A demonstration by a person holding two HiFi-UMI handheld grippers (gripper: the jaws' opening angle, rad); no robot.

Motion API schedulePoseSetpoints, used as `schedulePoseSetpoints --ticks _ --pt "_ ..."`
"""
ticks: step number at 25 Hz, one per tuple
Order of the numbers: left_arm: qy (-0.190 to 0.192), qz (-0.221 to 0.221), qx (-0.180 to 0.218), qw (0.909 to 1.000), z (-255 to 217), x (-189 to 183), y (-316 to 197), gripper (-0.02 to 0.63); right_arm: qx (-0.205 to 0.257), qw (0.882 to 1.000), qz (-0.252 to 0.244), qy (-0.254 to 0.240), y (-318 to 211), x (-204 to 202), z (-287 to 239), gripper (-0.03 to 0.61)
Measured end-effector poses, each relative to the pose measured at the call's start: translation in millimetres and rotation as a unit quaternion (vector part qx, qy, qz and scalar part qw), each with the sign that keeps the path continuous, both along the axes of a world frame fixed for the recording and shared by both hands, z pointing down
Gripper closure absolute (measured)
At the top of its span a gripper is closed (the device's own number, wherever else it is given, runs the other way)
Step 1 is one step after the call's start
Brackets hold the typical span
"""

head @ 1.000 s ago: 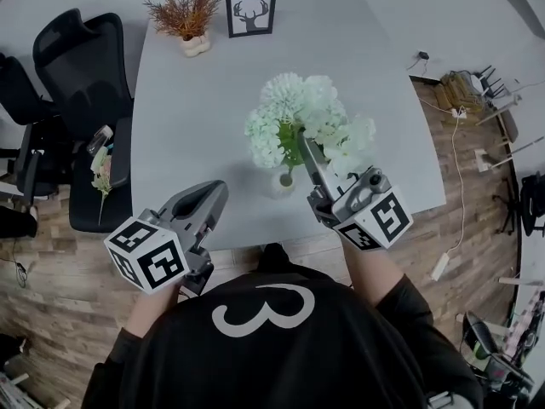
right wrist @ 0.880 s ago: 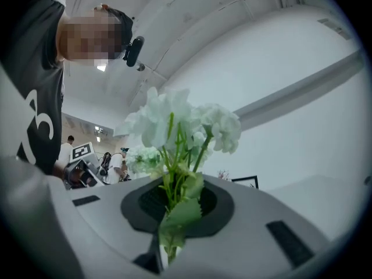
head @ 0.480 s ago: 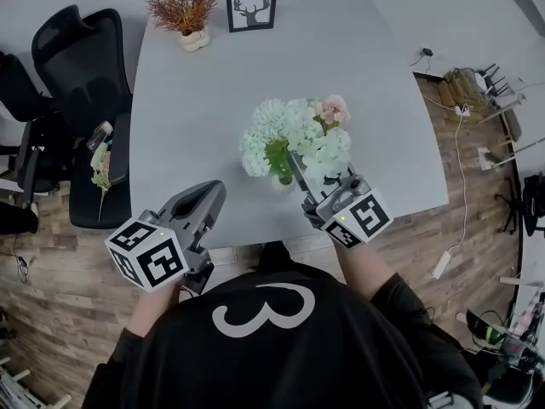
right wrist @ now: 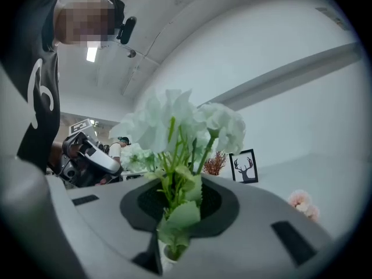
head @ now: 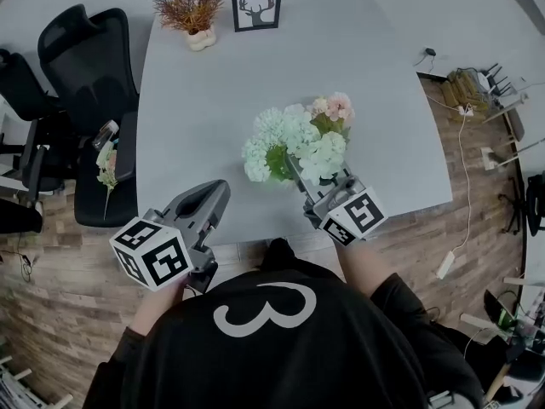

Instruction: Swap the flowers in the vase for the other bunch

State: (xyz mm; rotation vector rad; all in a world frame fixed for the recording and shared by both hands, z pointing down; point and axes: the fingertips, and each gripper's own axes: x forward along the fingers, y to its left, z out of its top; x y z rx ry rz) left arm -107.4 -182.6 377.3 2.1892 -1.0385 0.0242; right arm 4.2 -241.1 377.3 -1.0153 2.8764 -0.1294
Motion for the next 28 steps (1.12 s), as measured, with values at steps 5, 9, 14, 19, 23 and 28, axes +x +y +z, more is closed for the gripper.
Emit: schedulePoseSetpoints --ticks 5,9,14,19,23,28 --pt "-0.001 0.000 0.011 0.9999 -5.8 -7.1 9.0 0.601 -0.012 0.999 0.018 0.025 2.8 -4.4 5.4 0.462" --pt "0.003 0.006 0.022 0.9997 -14.5 -9.1 16.8 0.603 -0.045 0.998 0.032 0.030 5.6 -1.0 9.6 0.365" --pt "0.001 0.023 0.041 0.9989 -25.5 -10.7 34.1 0.602 -0.072 0.994 0.066 0.056 11.9 8.2 13.7 0.257" --pt "0.006 0.032 0.057 0.9978 -34.2 -17.9 54.9 0.602 -0.092 0.989 0.102 0.061 19.1 18.5 11.4 0.199" --pt "0.017 0.035 0.069 0.9968 -43.2 -22.1 74.0 0.602 -0.094 0.985 0.122 0.074 27.0 27.1 6.8 0.141" --pt "0.024 0.028 0.076 0.9965 -53.3 -28.6 93.0 0.601 -0.156 0.973 0.138 0.101 23.6 33.1 19.8 0.124"
